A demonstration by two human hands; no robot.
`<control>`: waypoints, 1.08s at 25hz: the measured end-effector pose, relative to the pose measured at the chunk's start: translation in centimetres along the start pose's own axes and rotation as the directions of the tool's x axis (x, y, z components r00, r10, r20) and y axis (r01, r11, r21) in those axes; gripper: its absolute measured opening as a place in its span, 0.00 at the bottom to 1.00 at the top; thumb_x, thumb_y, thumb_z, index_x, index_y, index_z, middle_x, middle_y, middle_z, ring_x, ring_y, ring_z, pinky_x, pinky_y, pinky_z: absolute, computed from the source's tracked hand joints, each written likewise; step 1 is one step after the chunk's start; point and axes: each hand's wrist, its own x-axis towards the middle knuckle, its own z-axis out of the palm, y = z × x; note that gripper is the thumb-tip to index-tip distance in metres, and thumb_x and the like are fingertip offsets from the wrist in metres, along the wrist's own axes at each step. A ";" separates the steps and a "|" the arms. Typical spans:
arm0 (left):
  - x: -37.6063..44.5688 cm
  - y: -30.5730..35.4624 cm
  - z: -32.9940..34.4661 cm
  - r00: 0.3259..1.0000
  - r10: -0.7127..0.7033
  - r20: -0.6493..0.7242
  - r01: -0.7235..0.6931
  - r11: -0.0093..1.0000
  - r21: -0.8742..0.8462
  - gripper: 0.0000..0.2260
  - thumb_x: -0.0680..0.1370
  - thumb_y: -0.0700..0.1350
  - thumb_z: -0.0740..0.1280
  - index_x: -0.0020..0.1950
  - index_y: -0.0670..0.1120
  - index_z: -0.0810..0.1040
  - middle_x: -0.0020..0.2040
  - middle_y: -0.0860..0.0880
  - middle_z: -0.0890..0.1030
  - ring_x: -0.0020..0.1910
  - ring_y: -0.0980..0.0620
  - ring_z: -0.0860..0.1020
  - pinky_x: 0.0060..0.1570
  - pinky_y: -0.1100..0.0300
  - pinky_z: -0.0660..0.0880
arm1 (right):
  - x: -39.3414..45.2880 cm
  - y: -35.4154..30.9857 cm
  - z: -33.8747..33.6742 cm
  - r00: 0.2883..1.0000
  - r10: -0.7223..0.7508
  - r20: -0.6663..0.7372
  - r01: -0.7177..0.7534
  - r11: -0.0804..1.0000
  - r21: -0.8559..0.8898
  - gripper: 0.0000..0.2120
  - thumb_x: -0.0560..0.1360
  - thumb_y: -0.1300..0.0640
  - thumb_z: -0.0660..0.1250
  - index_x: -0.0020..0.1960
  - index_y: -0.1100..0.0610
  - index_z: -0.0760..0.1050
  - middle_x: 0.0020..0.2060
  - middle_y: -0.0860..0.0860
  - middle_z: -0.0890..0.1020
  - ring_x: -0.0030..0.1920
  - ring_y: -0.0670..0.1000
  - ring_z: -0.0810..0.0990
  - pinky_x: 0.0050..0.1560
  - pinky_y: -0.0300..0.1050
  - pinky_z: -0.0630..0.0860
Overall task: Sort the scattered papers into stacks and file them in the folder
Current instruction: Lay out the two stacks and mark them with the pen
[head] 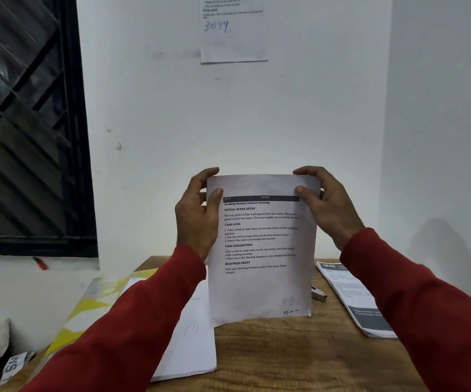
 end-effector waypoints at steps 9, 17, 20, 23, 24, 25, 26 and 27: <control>0.4 -0.7 -0.1 0.995 -0.087 -0.048 0.083 0.994 -0.077 0.16 0.80 0.42 0.68 0.66 0.54 0.79 0.51 0.52 0.84 0.42 0.55 0.80 0.49 0.55 0.80 | -0.5 -0.5 0.0 0.999 0.036 -0.026 -0.033 0.996 0.089 0.13 0.79 0.63 0.65 0.56 0.47 0.78 0.49 0.42 0.79 0.43 0.45 0.78 0.41 0.38 0.76; 0.9 -0.7 -0.2 0.921 -0.390 0.026 0.378 0.871 -0.313 0.12 0.75 0.42 0.74 0.57 0.40 0.83 0.46 0.43 0.87 0.45 0.46 0.84 0.43 0.52 0.82 | -0.1 -0.6 -0.4 0.997 0.039 -0.073 -0.030 0.993 0.118 0.12 0.78 0.65 0.66 0.56 0.50 0.78 0.49 0.43 0.80 0.42 0.46 0.79 0.38 0.36 0.76; 1.7 0.1 -0.1 0.922 -0.380 0.079 0.384 0.867 -0.318 0.11 0.76 0.41 0.73 0.57 0.41 0.84 0.48 0.43 0.86 0.45 0.47 0.84 0.42 0.54 0.82 | 0.7 -0.9 -1.2 0.996 0.043 -0.079 -0.035 0.994 0.101 0.13 0.77 0.65 0.66 0.56 0.50 0.79 0.50 0.46 0.80 0.41 0.46 0.79 0.40 0.37 0.76; 2.8 0.3 -0.3 0.891 -0.415 0.181 0.452 0.843 -0.293 0.10 0.77 0.41 0.72 0.57 0.39 0.83 0.49 0.43 0.86 0.42 0.49 0.84 0.40 0.56 0.82 | 1.8 -1.3 -2.0 0.997 0.071 -0.021 -0.069 0.995 0.073 0.14 0.75 0.67 0.67 0.56 0.52 0.80 0.48 0.47 0.81 0.39 0.42 0.79 0.40 0.35 0.76; 3.1 0.0 -0.5 0.861 -0.454 0.230 0.504 0.819 -0.275 0.10 0.77 0.41 0.71 0.57 0.39 0.83 0.49 0.42 0.86 0.42 0.49 0.84 0.40 0.56 0.81 | 2.2 -1.2 -2.3 0.996 0.094 0.010 -0.094 0.993 0.064 0.14 0.75 0.68 0.68 0.56 0.52 0.80 0.47 0.47 0.81 0.39 0.42 0.79 0.40 0.35 0.76; 3.2 -0.3 -0.7 0.824 -0.495 0.275 0.558 0.791 -0.249 0.11 0.77 0.40 0.71 0.58 0.38 0.82 0.49 0.43 0.86 0.42 0.49 0.84 0.39 0.56 0.81 | 2.5 -0.8 -2.5 0.991 0.125 0.040 -0.127 0.991 0.050 0.15 0.74 0.68 0.68 0.55 0.53 0.80 0.46 0.49 0.81 0.40 0.44 0.79 0.40 0.36 0.76; 3.1 -0.9 -0.8 0.788 -0.532 0.309 0.603 0.769 -0.213 0.11 0.77 0.40 0.71 0.58 0.38 0.82 0.48 0.43 0.86 0.41 0.49 0.85 0.38 0.56 0.81 | 2.6 -0.2 -2.6 0.984 0.161 0.072 -0.165 0.985 0.045 0.15 0.74 0.69 0.69 0.54 0.53 0.80 0.45 0.50 0.81 0.39 0.46 0.79 0.39 0.37 0.77; 2.8 -1.7 -0.9 0.756 -0.565 0.329 0.637 0.752 -0.171 0.10 0.77 0.40 0.72 0.57 0.38 0.82 0.48 0.44 0.86 0.40 0.49 0.85 0.38 0.56 0.81 | 2.7 0.8 -2.6 0.974 0.202 0.105 -0.207 0.977 0.043 0.15 0.74 0.70 0.69 0.53 0.53 0.80 0.45 0.52 0.81 0.39 0.48 0.79 0.39 0.39 0.78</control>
